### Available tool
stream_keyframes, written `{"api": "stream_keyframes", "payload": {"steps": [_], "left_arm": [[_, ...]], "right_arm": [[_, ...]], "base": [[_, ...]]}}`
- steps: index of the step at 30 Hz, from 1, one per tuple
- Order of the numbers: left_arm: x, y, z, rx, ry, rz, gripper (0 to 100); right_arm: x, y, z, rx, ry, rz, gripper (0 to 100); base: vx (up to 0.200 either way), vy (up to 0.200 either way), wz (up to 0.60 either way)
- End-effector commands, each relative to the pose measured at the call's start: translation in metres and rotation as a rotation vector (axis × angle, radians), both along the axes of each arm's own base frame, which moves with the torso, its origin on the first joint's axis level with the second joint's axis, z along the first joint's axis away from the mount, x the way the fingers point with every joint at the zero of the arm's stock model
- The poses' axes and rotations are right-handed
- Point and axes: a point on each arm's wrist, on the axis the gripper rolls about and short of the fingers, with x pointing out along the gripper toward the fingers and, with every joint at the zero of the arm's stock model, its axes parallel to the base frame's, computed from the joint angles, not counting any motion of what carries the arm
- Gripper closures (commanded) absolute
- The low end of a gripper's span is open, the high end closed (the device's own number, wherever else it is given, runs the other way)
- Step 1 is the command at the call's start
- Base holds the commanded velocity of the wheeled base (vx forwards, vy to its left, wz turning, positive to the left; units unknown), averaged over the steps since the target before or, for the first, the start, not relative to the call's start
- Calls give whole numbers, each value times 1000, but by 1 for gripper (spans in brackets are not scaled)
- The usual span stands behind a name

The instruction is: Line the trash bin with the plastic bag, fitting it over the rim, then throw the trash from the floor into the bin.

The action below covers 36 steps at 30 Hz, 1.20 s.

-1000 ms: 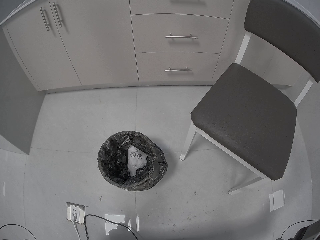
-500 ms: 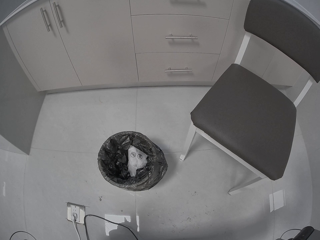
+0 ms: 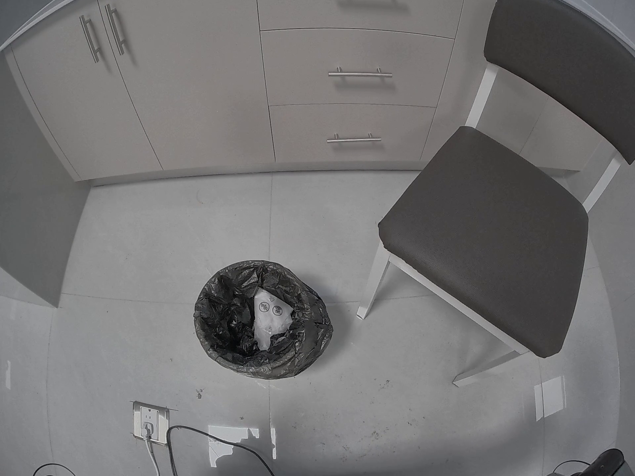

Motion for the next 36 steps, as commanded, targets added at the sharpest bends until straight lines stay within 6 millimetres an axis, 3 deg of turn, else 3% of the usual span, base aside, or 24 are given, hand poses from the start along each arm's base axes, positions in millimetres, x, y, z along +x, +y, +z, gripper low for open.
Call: {"api": "stream_keyframes", "payload": {"steps": [1,5,12,16,27,36], "left_arm": [[104,-3,-105,49,33,-73,100],[129,-4,-133,152,-52,-93,100],[131,-4,-134,175,-93,-116,100],[131,-7,-134,166,-87,-241,100],[130,-6,-132,-12,-94,-196,100],[130,-7,-133,151,-85,-223,100]], "right_arm": [[87,14,-96,74,75,53,0],[113,17,-125,69,69,53,0],[133,20,-166,67,147,61,0],[141,21,-190,58,178,61,0],[141,20,-189,58,171,38,0],[141,18,-189,-58,171,-79,0]], "base": [[0,0,0],[0,0,0],[0,0,0],[0,0,0],[0,0,0],[0,0,0]]}}
